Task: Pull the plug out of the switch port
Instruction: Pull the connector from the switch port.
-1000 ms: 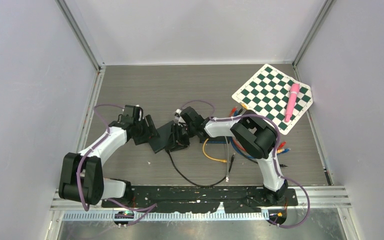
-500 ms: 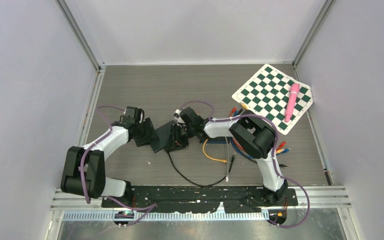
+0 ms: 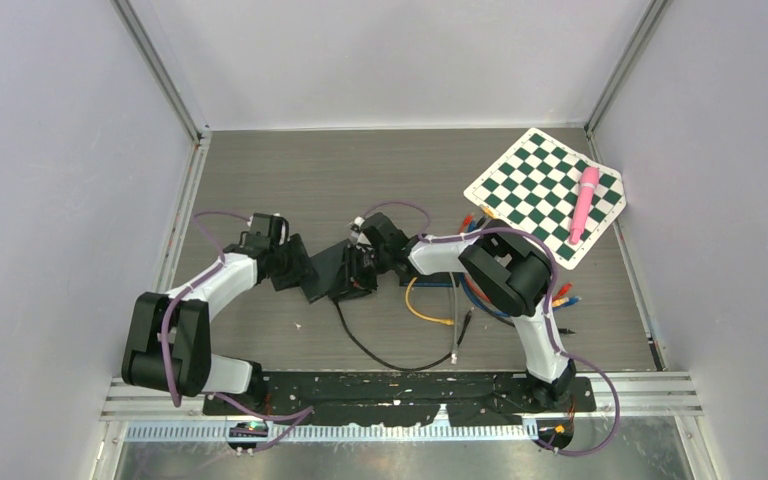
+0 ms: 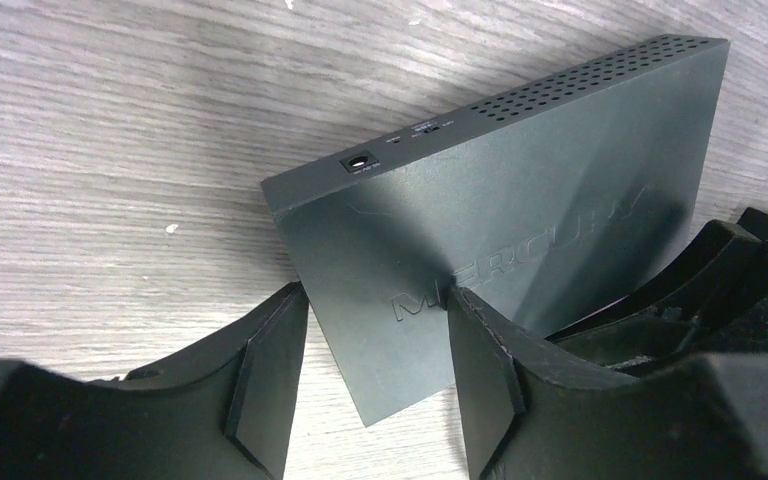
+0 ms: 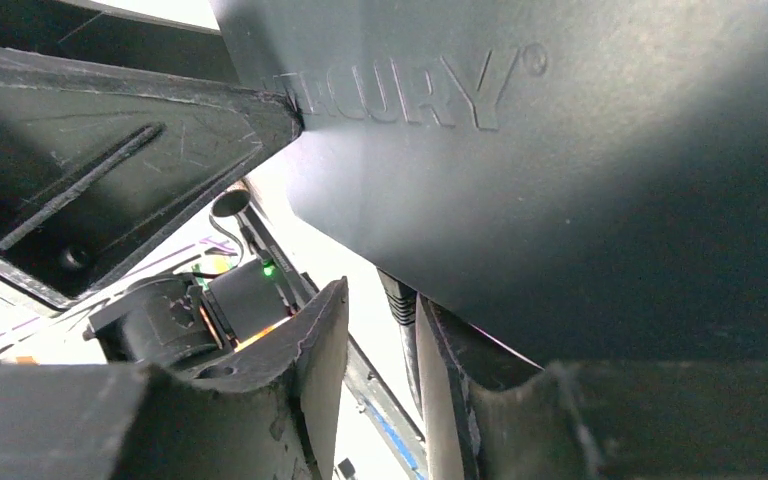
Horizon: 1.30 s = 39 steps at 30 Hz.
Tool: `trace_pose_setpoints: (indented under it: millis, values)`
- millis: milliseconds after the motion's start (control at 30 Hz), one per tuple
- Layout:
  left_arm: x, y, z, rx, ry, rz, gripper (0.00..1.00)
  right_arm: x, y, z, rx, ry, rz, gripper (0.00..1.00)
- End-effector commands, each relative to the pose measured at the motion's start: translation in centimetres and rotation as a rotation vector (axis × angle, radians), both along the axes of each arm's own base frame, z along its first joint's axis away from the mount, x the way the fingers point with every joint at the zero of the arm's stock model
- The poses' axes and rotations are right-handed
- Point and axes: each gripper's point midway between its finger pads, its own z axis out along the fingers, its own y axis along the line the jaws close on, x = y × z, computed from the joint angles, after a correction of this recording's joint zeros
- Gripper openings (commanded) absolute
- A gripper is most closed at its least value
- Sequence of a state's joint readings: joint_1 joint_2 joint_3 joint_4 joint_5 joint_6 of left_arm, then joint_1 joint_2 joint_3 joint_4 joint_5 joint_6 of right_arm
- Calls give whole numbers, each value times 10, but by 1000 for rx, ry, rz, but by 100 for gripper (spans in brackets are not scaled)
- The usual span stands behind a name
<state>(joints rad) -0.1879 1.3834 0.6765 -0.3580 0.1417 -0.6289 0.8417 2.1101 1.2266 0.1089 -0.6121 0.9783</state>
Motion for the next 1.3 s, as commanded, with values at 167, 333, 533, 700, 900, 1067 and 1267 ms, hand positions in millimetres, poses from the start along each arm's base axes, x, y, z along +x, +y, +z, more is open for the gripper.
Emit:
trace_pose_setpoints:
  millis: [167,333,533,700,900,1067,1267]
  values:
    - [-15,-16,-12,-45,42,-49,52,20,1,-24,-31,82,-149,37]
    - [-16,-17,-13,-44,43,-53,51,21,-8,-33,-139,29,-145,31]
    - [-18,-19,-12,-43,38,-60,51,21,-9,-36,-219,-26,-130,21]
    - [-19,-21,-11,-41,33,-66,51,18,-7,-32,-238,-93,-86,5]
    - [-15,-18,12,-1,-38,-99,75,17,-17,-21,-263,-205,-9,5]
    - [-12,-5,42,87,-92,-98,88,19,-28,-7,-274,-287,2,18]
    - [-9,26,62,250,-84,-28,87,17,-15,12,-204,-353,20,40]
